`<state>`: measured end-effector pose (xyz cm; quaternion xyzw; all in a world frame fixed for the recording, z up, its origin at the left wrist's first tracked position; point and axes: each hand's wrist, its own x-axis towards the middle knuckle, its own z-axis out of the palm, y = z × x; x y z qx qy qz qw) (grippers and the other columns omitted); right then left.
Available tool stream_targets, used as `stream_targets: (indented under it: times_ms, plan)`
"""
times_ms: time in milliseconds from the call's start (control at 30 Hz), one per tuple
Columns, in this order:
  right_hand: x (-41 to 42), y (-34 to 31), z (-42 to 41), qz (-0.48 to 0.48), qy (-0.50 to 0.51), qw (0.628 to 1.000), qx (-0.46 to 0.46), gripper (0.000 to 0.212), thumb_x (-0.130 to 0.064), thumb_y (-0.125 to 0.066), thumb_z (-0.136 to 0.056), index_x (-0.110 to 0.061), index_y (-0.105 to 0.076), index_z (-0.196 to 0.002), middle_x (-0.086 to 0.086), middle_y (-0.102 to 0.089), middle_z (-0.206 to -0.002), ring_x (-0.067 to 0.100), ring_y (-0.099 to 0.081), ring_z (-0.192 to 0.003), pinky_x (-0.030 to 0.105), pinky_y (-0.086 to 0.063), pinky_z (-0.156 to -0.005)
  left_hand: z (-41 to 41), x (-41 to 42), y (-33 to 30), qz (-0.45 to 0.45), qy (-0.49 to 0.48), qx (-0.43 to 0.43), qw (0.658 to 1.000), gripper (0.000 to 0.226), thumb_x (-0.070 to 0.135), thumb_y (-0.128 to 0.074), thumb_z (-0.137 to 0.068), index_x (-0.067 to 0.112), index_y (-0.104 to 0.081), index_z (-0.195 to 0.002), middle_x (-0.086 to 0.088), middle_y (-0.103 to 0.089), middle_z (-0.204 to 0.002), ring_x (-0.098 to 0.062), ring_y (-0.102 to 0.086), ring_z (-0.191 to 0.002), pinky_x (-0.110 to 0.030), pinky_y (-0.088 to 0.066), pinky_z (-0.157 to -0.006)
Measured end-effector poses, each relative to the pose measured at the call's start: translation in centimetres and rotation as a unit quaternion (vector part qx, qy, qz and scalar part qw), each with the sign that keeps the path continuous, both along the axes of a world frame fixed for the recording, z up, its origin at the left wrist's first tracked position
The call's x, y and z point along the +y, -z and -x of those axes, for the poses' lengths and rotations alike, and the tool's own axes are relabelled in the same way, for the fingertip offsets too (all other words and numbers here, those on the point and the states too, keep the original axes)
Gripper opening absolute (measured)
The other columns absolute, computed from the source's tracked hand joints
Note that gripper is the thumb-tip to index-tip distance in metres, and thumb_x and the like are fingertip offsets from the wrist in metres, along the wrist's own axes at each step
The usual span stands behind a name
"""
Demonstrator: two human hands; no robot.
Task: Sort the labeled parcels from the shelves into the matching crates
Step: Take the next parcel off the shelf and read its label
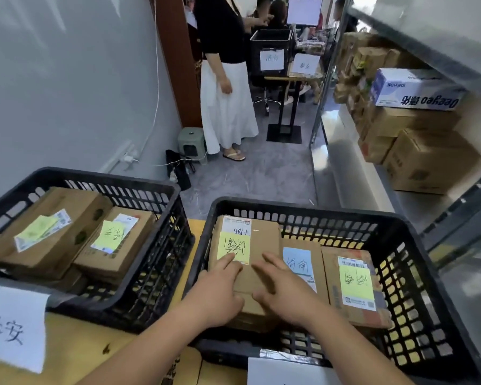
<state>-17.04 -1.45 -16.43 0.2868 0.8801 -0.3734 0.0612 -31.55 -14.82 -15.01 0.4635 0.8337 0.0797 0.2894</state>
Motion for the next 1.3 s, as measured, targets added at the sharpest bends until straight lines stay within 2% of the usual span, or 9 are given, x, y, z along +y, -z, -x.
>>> stream_targets:
  times_ms: [200, 300, 400, 467, 533, 633, 800, 1000, 1300]
  plan:
    - [-0.7, 1.1, 1.0, -0.007, 0.023, 1.000, 0.008, 0.071, -0.038, -0.067, -0.095, -0.038, -0.032, -0.157, -0.018, -0.002, -0.170, 0.017, -0.024, -0.153, 0.037, -0.028, -0.123, -1.1, 0.8, 0.8, 0.025, -0.016, 0.102, 0.994, 0.062, 0.025, -0.052, -0.094, 0.028, -0.030, -0.152, 0.000, -0.008, -0.169, -0.037, -0.033, -0.143, -0.041, -0.029, -0.117]
    - [-1.2, 1.2, 0.9, -0.010, 0.027, 1.000, -0.004, 0.069, -0.040, -0.064, -0.097, -0.038, -0.031, -0.157, -0.020, 0.002, -0.169, 0.019, -0.030, -0.151, 0.037, -0.031, -0.120, -2.1, 0.3, 1.2, 0.057, -0.012, 0.181, 0.982, 0.061, 0.023, -0.046, -0.100, 0.028, -0.024, -0.156, -0.001, -0.016, -0.168, -0.043, -0.019, -0.149, -0.045, -0.029, -0.119]
    - [-1.6, 1.0, 1.2, -0.025, 0.026, 0.999, -0.019, 0.068, -0.042, -0.061, -0.098, -0.038, -0.028, -0.158, -0.018, 0.003, -0.170, 0.024, -0.033, -0.149, 0.039, -0.032, -0.119, -2.9, 0.3, 0.3, 0.053, 0.003, 0.252, 0.966, 0.047, 0.019, -0.043, -0.101, 0.021, -0.038, -0.149, -0.003, -0.039, -0.157, -0.042, -0.015, -0.151, -0.044, -0.034, -0.114]
    - [-1.5, 0.7, 1.3, -0.029, 0.023, 0.999, -0.031, 0.068, -0.044, -0.060, -0.098, -0.039, -0.027, -0.158, -0.018, 0.004, -0.170, 0.026, -0.034, -0.149, 0.042, -0.033, -0.120, -3.0, 0.3, -0.2, 0.041, 0.039, 0.274, 0.960, 0.039, 0.019, -0.047, -0.099, 0.019, -0.048, -0.138, -0.003, -0.050, -0.145, -0.037, -0.027, -0.147, -0.040, -0.038, -0.110]
    - [-1.4, 0.6, 1.1, -0.042, 0.016, 0.998, -0.048, 0.068, -0.049, -0.058, -0.098, -0.041, -0.025, -0.157, -0.018, 0.005, -0.170, 0.028, -0.037, -0.147, 0.044, -0.036, -0.118, -2.6, 0.3, -0.4, 0.038, 0.059, 0.254, 0.965, 0.036, 0.018, -0.049, -0.096, 0.021, -0.050, -0.131, -0.001, -0.054, -0.137, -0.028, -0.043, -0.133, -0.036, -0.044, -0.101]
    - [-1.6, 0.0, 0.5, -0.061, 0.035, 0.995, -0.065, 0.069, -0.055, -0.056, -0.097, -0.042, -0.025, -0.157, -0.016, 0.003, -0.170, 0.029, -0.040, -0.144, 0.044, -0.039, -0.115, -2.1, 0.1, -0.7, 0.024, 0.074, 0.218, 0.973, 0.033, 0.023, -0.047, -0.096, 0.024, -0.051, -0.129, 0.001, -0.054, -0.135, -0.022, -0.046, -0.124, -0.034, -0.044, -0.099]
    - [-2.3, -2.0, -1.2, -0.084, 0.084, 0.991, -0.061, 0.073, -0.056, -0.061, -0.093, -0.042, -0.026, -0.156, -0.014, -0.007, -0.170, 0.025, -0.039, -0.144, 0.042, -0.038, -0.115, -1.2, -0.1, -1.7, -0.001, 0.125, 0.182, 0.975, 0.045, 0.034, -0.048, -0.094, 0.024, -0.049, -0.137, -0.001, -0.048, -0.146, -0.024, -0.038, -0.137, -0.037, -0.037, -0.113]
    - [-5.1, -5.5, -3.5, -0.124, 0.163, 0.976, -0.075, 0.072, -0.055, -0.057, -0.097, -0.044, -0.021, -0.158, -0.010, -0.012, -0.170, 0.027, -0.025, -0.150, 0.046, -0.032, -0.119, -0.3, -0.1, -3.5, -0.036, 0.196, 0.148, 0.969, 0.071, 0.039, -0.045, -0.095, 0.032, -0.017, -0.159, -0.001, -0.014, -0.168, -0.024, -0.008, -0.155, -0.041, -0.018, -0.125]
    - [-10.6, -9.8, -8.4, -0.187, 0.304, 0.930, -0.095, 0.071, -0.057, -0.055, -0.097, -0.039, -0.026, -0.159, -0.007, -0.019, -0.169, 0.026, -0.022, -0.151, 0.047, -0.026, -0.122, -3.1, 0.7, -5.6, -0.120, 0.322, 0.139, 0.929, 0.071, 0.045, -0.046, -0.093, 0.034, -0.021, -0.158, -0.001, -0.017, -0.167, -0.024, -0.020, -0.152, -0.041, -0.027, -0.121]
